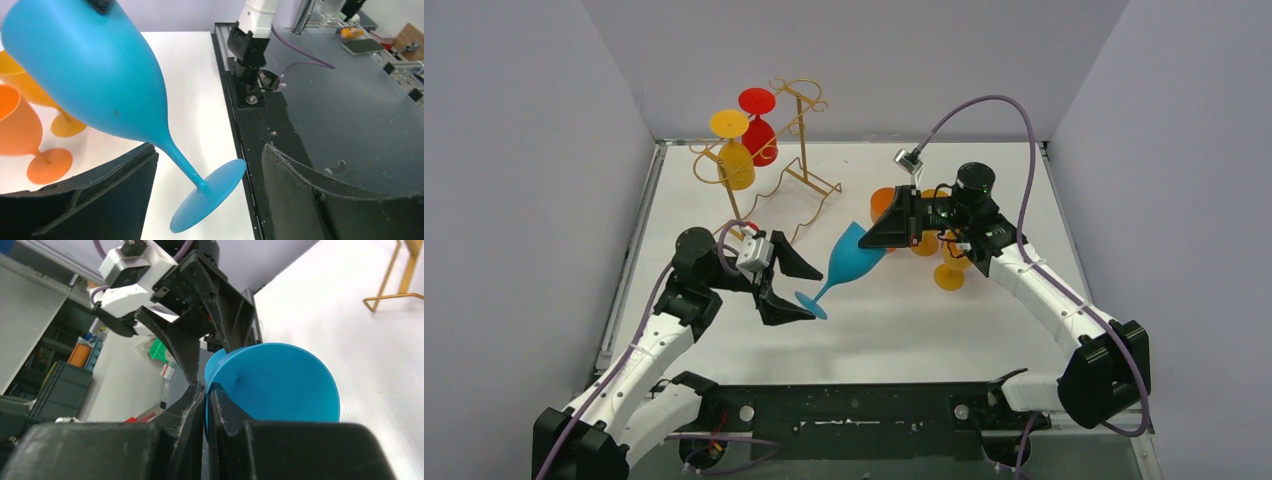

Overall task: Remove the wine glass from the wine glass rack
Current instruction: Place the wine glass at the center of the board.

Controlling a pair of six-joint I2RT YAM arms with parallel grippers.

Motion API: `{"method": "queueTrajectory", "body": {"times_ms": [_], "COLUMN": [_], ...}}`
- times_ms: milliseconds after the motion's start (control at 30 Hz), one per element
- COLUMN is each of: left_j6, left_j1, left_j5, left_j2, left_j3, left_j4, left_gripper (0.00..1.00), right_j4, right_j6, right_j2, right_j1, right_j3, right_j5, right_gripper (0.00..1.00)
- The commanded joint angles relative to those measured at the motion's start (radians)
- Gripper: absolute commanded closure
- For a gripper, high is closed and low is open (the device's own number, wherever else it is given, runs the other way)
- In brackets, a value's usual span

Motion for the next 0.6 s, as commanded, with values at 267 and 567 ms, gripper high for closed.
{"method": "queueTrajectory", "body": {"times_ms": [267,567], "left_j6": [0.050,-0.081], "left_j1": [0.038,0.041], "left_j5": [-0.302,-0.471], "left_j2": [-0.051,-0.069], "left_j3": [-0.034,-0.092], "left_j4": [-0.069,0.124], "left_gripper": [0.24,0.23], "right_j4": [-0.593,-0.710], "right_j6": [-0.483,-0.567], "right_j2": [-0.006,-0.018], "right_j1": [0.086,0.274], "right_j3": [0.154,0.137], "right_j5": [0.538,1.238], "right_gripper": [1.00,1.00]}}
